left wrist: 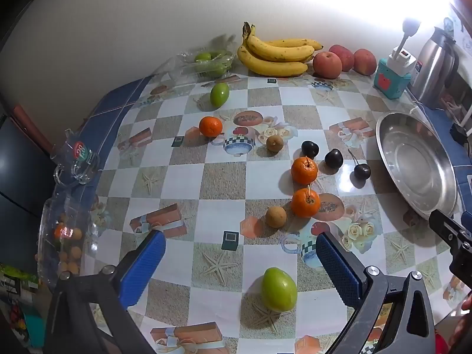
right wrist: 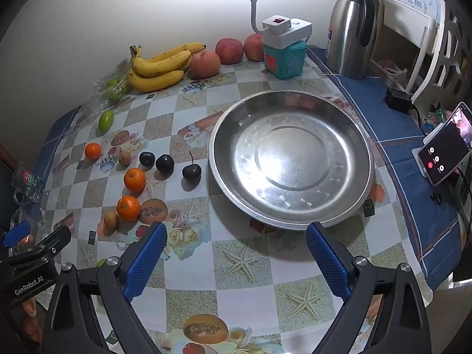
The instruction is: Organize fruits
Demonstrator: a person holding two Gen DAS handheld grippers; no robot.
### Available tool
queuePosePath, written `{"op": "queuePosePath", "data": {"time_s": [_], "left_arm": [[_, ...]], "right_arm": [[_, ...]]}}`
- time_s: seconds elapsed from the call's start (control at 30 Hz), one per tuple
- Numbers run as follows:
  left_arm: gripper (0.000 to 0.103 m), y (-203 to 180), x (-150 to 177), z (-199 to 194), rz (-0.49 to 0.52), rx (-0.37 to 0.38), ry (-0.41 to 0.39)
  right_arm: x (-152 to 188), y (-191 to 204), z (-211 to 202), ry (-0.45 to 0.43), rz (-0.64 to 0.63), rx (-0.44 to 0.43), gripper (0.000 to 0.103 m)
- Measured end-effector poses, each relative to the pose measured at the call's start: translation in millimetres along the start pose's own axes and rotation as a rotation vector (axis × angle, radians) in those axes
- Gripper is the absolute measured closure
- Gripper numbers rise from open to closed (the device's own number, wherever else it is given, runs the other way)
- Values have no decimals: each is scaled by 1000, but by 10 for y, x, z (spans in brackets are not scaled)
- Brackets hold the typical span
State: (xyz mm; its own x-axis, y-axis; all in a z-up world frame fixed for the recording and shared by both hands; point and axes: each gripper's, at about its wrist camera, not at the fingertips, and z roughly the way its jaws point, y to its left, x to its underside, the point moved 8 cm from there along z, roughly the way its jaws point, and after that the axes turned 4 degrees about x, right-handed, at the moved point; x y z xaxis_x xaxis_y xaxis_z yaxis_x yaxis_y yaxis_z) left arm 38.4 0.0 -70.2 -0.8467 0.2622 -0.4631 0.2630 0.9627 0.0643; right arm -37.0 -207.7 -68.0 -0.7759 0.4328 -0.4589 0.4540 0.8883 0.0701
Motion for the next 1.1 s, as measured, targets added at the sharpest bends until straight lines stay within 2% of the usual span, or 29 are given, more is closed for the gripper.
{"op": "queuePosePath", "data": {"time_s": [1.1], "left_arm": [[0,7,18,40,-5,2,7]], "right_arm": [[6,2,43,7,1,-1,7]]}}
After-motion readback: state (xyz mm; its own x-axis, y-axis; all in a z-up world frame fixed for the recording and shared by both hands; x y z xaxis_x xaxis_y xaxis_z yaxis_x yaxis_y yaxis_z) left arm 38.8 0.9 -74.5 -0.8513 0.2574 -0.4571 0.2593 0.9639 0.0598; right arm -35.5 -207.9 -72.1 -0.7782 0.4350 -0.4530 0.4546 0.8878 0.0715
